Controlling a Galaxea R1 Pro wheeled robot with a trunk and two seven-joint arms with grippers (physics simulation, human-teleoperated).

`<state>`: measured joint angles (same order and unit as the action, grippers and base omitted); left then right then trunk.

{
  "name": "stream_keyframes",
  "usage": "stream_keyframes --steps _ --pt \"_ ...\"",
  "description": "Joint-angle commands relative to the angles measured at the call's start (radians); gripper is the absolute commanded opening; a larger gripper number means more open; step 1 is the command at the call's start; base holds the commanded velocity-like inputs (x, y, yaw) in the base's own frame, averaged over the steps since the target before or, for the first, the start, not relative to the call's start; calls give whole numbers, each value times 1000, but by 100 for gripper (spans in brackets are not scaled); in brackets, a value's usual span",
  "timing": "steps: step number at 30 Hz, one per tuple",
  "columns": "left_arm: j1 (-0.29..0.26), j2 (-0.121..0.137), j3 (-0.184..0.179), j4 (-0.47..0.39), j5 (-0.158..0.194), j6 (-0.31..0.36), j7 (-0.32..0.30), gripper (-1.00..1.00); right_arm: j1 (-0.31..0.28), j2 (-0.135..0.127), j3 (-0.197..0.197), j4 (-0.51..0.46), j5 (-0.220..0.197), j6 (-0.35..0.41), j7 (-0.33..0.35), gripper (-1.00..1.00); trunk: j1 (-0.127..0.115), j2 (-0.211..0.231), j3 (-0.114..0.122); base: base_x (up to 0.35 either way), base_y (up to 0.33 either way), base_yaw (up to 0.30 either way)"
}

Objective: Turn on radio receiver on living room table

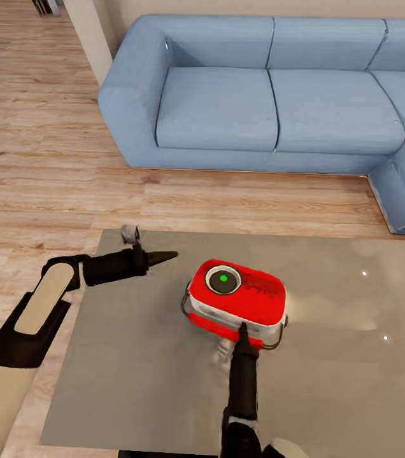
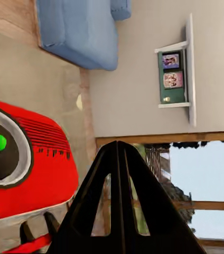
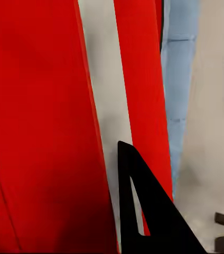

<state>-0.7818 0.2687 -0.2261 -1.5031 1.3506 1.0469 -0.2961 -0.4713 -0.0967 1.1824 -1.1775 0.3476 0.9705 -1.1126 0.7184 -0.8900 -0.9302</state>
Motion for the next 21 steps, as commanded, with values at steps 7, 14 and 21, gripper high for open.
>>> stream_keyframes --steps 7,14,21 --pt "-2 173 -74 66 -23 0 3 -100 -298 7 -629 -291 161 77 923 -100 0 0 0 0 0 0" --pt "-2 166 -100 148 -104 0 2 -100 -461 3 -805 -298 162 77 1333 -100 0 0 0 0 0 0" --pt "-2 164 -103 174 -109 0 2 -100 -487 6 -824 -325 153 77 1420 -100 0 0 0 0 0 0"
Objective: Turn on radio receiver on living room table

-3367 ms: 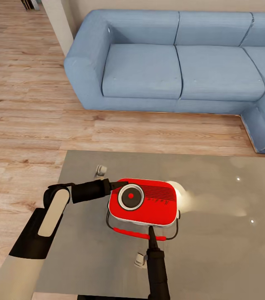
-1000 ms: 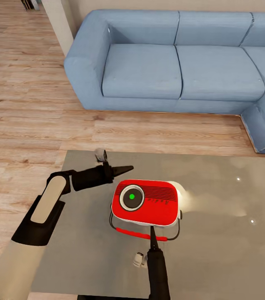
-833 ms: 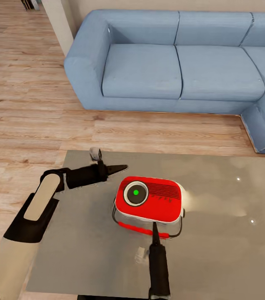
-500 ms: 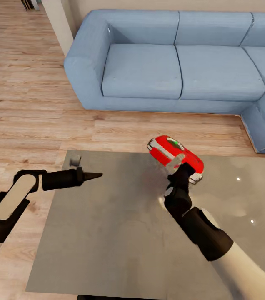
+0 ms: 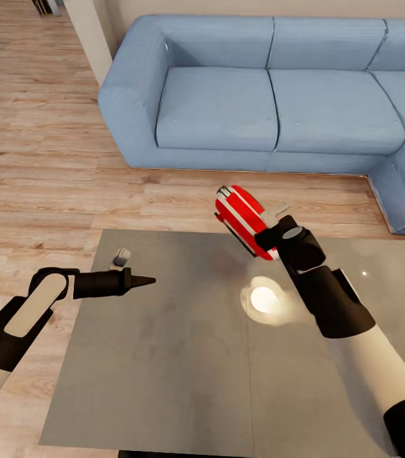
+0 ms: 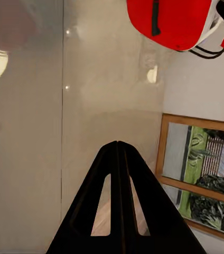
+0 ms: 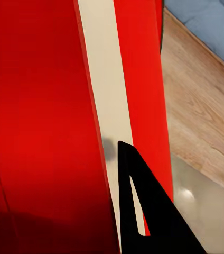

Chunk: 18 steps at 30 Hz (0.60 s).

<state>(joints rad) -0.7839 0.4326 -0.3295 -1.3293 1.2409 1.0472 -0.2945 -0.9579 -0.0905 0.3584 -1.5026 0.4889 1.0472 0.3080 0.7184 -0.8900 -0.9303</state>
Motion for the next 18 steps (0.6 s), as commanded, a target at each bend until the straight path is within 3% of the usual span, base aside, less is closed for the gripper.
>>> stream_keyframes --steps 1,3,5,6,9,13,16,18 --pt "0 0 0 1 0 0 0 -100 0 1 0 0 7 0 3 -100 0 0 0 0 0 0" --pt "0 0 0 2 -1 0 1 -100 0 2 2 0 -37 0 9 -100 0 0 0 0 0 0" --pt "0 0 -1 4 -6 0 1 -100 0 -2 2 2 -129 0 12 -100 0 0 0 0 0 0" --pt "0 0 -2 5 -9 0 1 -100 0 -3 2 1 -155 0 13 -100 0 0 0 0 0 0" --pt "0 0 -10 19 -54 0 1 -100 -1 -11 -3 -2 -269 0 3 -100 0 0 0 0 0 0" --pt "0 -9 -10 22 -90 0 0 -100 -1 -32 -4 1 -303 0 0 -100 0 0 0 0 0 0" --pt "0 -17 -10 23 -94 0 0 -100 0 -38 -2 15 -311 0 1 -100 0 0 0 0 0 0" --pt "0 -21 -11 25 -96 0 0 -100 1 -68 -1 52 -318 0 8 -100 0 0 0 0 0 0"
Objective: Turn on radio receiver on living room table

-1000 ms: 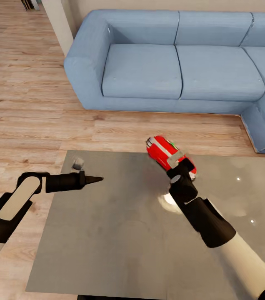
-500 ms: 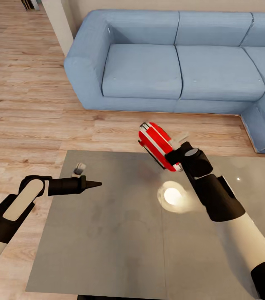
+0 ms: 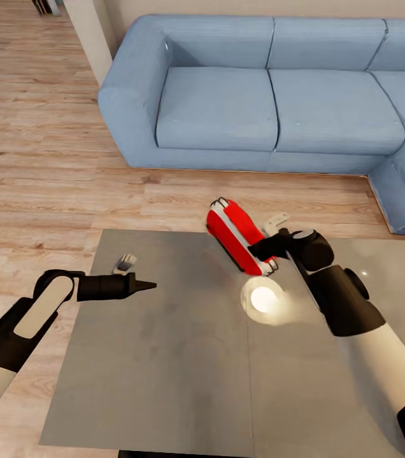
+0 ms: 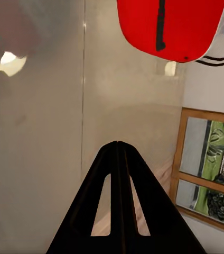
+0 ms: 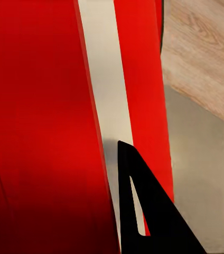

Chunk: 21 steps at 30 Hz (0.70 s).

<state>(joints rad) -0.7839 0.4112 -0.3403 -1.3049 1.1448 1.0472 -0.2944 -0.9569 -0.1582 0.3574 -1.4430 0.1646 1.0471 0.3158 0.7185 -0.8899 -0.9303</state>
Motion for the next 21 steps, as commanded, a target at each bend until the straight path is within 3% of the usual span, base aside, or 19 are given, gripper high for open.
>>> stream_keyframes --steps 1,4,8,13,21 --pt "0 0 0 0 0 0 0 -100 0 -9 0 7 -1 0 1 -100 0 0 0 0 0 0" --pt "0 -1 1 1 0 0 0 -100 4 -23 0 94 -40 0 1 -100 0 0 0 0 0 0" --pt "0 -2 1 1 0 0 0 -100 11 -30 0 226 -61 0 3 -100 0 0 0 0 0 0" --pt "0 -2 1 1 0 0 0 -100 25 -59 1 246 -65 0 3 -100 0 0 0 0 0 0" --pt "0 -2 1 6 0 0 0 -100 61 -70 2 230 -62 0 3 -100 0 0 0 0 0 0"
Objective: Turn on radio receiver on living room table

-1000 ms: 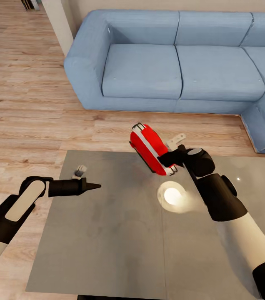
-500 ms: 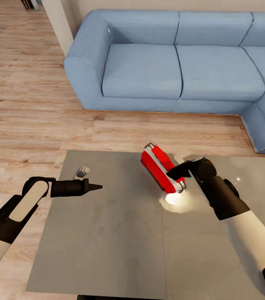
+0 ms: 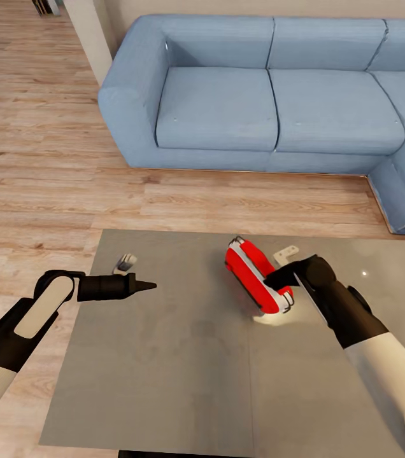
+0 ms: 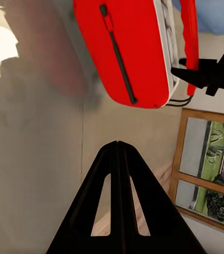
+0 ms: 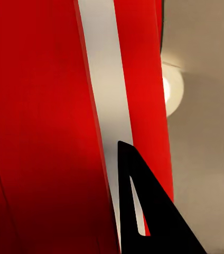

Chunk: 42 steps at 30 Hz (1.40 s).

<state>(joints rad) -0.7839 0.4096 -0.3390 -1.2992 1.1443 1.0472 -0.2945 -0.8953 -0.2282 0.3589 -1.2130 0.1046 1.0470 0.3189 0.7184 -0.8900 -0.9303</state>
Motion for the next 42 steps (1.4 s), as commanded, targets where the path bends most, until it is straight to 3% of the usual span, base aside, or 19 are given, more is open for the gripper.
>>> stream_keyframes --steps 1,18,21,23,24,25,27,30,31,35,37,39,42 --pt "0 0 0 0 0 0 0 -100 0 -2 0 -3 -2 0 0 -100 0 0 0 0 0 0" --pt "0 0 2 2 5 0 0 -100 1 -3 8 -77 -5 0 -1 -100 0 0 0 0 0 0" --pt "0 -7 2 3 2 0 0 -100 1 -5 58 -73 -7 0 0 -100 0 0 0 0 0 0" --pt "0 -11 -4 3 1 -1 1 -100 1 -6 125 -75 -8 0 1 -100 0 0 0 0 0 0" --pt "0 -14 -19 11 0 -3 3 -100 1 -7 176 -80 -29 0 2 -100 0 0 0 0 0 0" --pt "0 -15 -25 16 0 -4 4 -100 1 -8 184 -81 -43 0 2 -100 0 0 0 0 0 0" --pt "0 -22 -55 47 -2 -6 6 -100 0 -23 202 -102 -129 0 -2 -100 0 0 0 0 0 0" --pt "0 -48 -91 97 -5 -9 7 -100 -1 -72 212 -169 -259 0 -13 -100 0 0 0 0 0 0" --pt "0 -67 -99 116 -14 -9 7 -100 -1 -102 215 -190 -302 0 -18 -100 0 0 0 0 0 0" --pt "0 -100 -102 131 -66 -8 4 -100 -2 -171 218 -206 -390 0 -22 -100 0 0 0 0 0 0" --pt "0 -108 -101 133 -75 -8 4 -100 -2 -197 221 -207 -415 0 -22 -100 0 0 0 0 0 0" --pt "0 -119 -97 136 -81 -8 5 -100 -2 -234 224 -207 -468 0 -23 -100 0 0 0 0 0 0" --pt "0 -122 -94 139 -82 -9 7 -100 -2 -268 227 -205 -512 0 -23 -100 0 0 0 0 0 0"
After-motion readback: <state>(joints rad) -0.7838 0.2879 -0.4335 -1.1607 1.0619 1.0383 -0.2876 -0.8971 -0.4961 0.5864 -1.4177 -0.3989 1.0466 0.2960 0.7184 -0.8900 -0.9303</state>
